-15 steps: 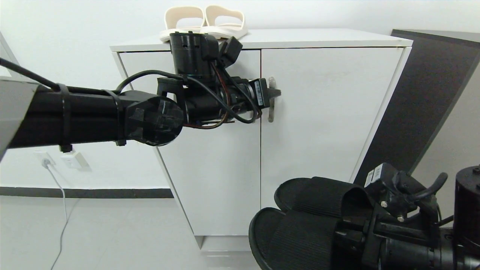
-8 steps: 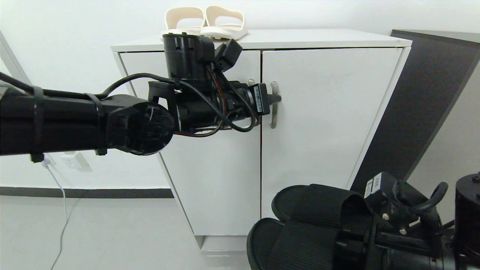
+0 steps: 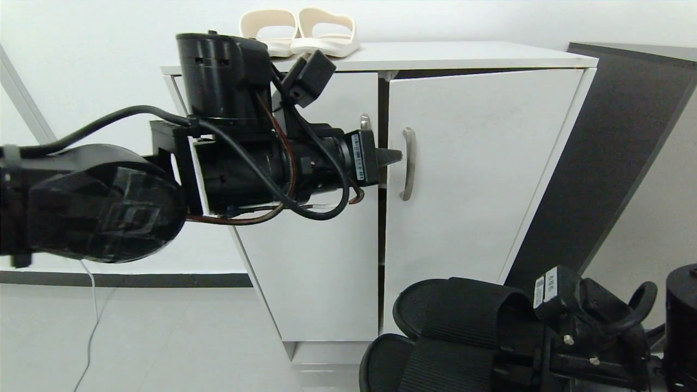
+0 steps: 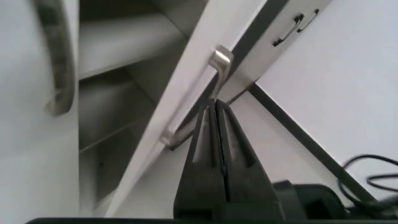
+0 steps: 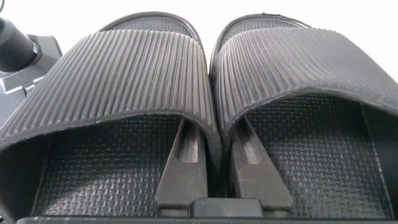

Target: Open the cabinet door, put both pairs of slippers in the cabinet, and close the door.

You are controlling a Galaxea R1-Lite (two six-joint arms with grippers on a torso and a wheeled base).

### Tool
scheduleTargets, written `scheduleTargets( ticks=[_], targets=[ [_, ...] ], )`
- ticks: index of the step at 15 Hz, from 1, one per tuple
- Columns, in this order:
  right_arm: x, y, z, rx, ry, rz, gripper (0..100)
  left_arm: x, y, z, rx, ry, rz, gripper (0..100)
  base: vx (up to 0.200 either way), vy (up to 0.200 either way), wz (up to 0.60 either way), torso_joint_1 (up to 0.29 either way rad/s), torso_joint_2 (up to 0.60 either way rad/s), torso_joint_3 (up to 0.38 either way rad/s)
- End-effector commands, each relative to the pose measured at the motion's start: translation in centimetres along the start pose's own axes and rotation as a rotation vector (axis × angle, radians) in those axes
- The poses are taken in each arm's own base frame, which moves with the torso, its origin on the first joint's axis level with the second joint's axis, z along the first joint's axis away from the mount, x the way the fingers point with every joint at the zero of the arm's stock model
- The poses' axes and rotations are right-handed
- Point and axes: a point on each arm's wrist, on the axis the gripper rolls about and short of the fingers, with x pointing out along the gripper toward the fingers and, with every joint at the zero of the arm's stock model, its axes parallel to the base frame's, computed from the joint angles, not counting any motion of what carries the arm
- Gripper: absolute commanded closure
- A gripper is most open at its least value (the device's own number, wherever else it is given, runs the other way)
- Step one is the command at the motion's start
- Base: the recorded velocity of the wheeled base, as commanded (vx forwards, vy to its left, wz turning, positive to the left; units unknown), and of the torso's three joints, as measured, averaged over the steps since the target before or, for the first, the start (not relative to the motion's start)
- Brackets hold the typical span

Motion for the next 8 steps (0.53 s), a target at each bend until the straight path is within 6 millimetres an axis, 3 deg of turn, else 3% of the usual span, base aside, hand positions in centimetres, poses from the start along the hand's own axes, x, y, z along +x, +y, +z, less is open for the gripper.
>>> scheduleTargets(
  ticks=[1,5,8],
  targets=[
    [-0.1,0.0,0.0,-0.001,-0.002,0.002,100,-2.9,-1.4,0.8,0.012,-0.038,-0.020,100,0.000,0.000,0.00,0.000,0.00,0.000],
    [-0.1,0.3,-0.1,-0.006,0.001,0.012,100,-3.3,-0.2,1.3,-0.006,-0.056,0.017,100,0.000,0.000,0.00,0.000,0.00,0.000],
    [-0.1,0.3,-0.1,-0.015,0.002,0.012,100,-2.2,1.9,2.3,-0.088,-0.053,-0.020,100,0.000,0.000,0.00,0.000,0.00,0.000]
  ],
)
